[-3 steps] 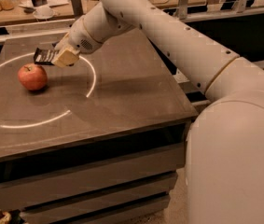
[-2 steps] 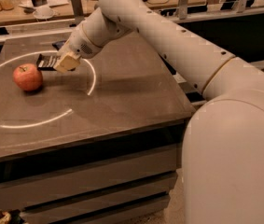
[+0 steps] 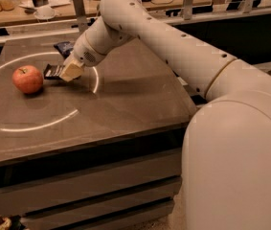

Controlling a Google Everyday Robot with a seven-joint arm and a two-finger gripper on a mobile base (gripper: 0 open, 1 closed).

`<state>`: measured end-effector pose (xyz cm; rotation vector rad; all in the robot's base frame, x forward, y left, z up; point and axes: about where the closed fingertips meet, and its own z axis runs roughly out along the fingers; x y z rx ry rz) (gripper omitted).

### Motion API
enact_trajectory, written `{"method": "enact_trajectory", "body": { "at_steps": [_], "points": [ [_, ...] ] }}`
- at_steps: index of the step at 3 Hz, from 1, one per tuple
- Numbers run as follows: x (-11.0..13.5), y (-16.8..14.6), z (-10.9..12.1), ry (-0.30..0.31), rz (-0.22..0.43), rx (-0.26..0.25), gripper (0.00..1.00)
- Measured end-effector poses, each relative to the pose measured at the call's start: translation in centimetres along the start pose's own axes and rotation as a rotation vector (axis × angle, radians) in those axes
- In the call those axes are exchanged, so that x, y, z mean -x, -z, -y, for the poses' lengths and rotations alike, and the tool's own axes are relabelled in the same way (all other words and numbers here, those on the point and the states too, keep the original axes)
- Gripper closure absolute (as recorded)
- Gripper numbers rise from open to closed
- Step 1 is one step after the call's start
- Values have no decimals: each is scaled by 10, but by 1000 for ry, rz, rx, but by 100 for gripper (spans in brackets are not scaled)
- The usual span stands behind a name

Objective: Move rxbar chocolate near apple

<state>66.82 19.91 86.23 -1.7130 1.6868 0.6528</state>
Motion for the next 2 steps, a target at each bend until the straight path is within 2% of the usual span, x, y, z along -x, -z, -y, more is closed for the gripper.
{"method": "enact_trajectory", "body": {
  "at_steps": [2],
  "points": [
    [-7,-2,-9,-32,-16,29,36]
  ]
}}
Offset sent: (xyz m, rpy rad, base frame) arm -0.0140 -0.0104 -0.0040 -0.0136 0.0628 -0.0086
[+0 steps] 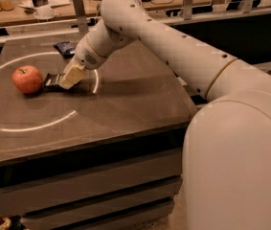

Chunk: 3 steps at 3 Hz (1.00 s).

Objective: Move rxbar chocolate near apple

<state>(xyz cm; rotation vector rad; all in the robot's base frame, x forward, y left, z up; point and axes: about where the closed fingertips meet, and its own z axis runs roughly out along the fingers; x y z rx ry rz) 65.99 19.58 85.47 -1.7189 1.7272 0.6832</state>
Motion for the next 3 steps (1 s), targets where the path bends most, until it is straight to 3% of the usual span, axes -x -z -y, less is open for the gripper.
{"method": "enact_trajectory", "body": {
  "at_steps": [1,2,3],
  "points": [
    [2,15,-5,-28,25,-14,4],
    [-3,43,5,-62,47,-70,0],
    [-35,124,35,-107,63,-243,0]
  ]
}}
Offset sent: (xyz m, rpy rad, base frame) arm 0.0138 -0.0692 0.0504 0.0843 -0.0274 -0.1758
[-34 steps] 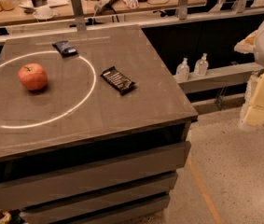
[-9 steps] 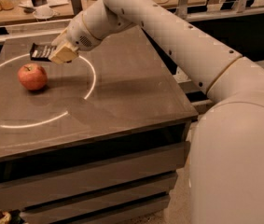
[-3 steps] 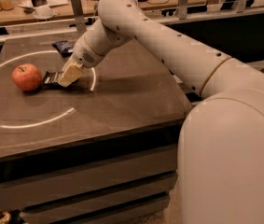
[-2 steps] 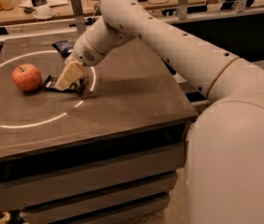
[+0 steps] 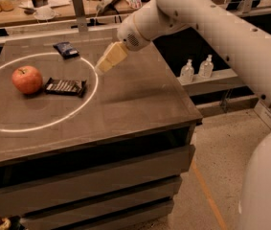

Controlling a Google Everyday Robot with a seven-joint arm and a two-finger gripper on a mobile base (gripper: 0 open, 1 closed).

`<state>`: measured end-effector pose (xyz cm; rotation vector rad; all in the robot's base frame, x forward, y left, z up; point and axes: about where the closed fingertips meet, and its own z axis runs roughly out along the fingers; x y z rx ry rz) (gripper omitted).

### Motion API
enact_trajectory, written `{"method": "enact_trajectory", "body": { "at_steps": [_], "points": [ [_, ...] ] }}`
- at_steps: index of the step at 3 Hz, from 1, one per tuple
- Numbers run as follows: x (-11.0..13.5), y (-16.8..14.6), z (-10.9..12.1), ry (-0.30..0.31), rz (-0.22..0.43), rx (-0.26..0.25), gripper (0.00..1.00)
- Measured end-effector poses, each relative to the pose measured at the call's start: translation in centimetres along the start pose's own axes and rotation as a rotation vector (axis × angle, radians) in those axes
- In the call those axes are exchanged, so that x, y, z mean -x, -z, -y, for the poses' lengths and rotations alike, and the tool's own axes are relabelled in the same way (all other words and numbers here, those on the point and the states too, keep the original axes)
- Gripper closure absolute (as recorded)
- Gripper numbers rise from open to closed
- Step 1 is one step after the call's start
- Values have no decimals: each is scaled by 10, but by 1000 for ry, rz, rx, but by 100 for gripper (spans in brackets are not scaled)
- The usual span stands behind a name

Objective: Move rxbar chocolate near apple

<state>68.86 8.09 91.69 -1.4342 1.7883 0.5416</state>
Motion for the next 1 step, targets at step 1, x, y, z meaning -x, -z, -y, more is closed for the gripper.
{"method": "enact_trajectory", "body": {
  "at_steps": [1],
  "points": [
    [-13,16,10,-19,-3,-29,0]
  ]
}}
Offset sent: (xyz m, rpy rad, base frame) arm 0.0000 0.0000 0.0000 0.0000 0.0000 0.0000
